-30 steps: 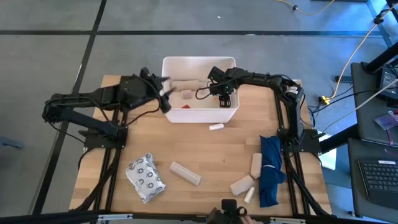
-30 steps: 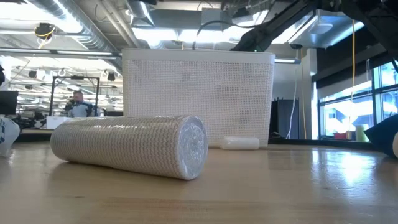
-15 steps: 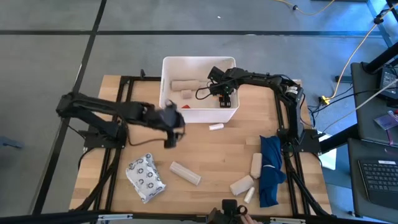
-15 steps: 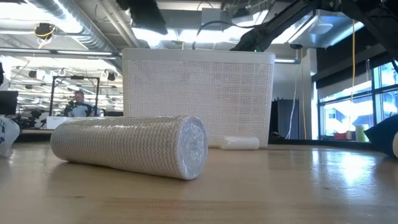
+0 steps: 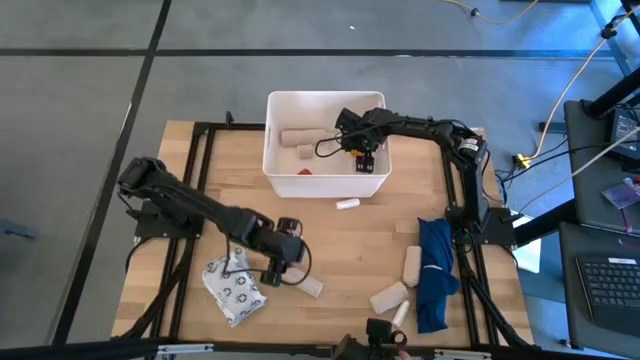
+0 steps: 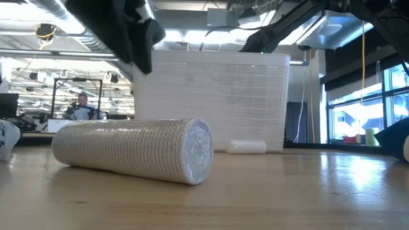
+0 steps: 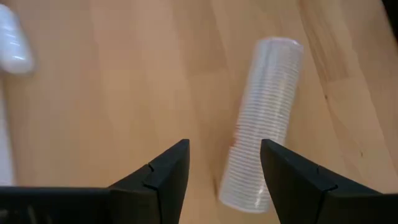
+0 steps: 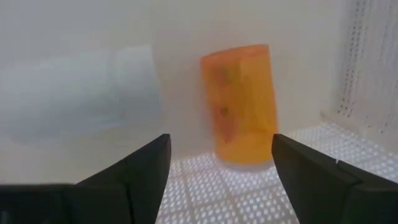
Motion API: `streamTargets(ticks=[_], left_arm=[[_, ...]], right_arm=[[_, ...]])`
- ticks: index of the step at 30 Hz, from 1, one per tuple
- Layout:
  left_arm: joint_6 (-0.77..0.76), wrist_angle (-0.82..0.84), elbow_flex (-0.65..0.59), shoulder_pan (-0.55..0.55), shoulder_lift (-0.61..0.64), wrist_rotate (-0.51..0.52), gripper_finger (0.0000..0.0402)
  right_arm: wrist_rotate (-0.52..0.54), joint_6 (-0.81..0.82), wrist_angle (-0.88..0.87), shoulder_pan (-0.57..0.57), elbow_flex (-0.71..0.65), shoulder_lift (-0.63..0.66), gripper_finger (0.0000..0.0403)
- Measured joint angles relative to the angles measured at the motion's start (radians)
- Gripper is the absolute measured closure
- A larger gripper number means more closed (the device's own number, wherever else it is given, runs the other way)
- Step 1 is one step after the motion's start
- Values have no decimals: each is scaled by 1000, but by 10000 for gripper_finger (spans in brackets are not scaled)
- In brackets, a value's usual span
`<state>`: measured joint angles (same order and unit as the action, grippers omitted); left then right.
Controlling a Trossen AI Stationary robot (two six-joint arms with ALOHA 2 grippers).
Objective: Pick & place medical supplies in basket/bin
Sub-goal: Put the white bandage into the white bin
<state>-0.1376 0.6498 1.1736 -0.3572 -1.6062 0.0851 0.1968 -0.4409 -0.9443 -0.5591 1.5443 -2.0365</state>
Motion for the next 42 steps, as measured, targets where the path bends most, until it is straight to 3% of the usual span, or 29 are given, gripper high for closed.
streamTargets(ticks=[7,13,19,23,29,31,37,42], left_arm=[[-6,-31,0,-52,-102,-6,186],[-29,-55,0,-56,-179,-30,185],[-85,-60,5,-57,-246,-60,206],[-89,-60,5,-56,-256,-42,245],[-47,-53,4,-39,-248,-19,328],[-17,-48,3,-27,-239,-22,334],[18,82,-4,14,-184,-11,334],[-21,119,-5,45,-67,-20,338]], right_arm=[[-41,61,-140,0,130,0,124],[-56,102,-288,1,355,0,124],[-313,165,-467,9,642,2,124],[-482,222,-507,39,744,57,124],[-509,147,-510,170,727,227,124],[-496,144,-508,228,711,273,124],[-270,156,-502,415,570,384,124],[-140,229,-385,506,317,519,137]])
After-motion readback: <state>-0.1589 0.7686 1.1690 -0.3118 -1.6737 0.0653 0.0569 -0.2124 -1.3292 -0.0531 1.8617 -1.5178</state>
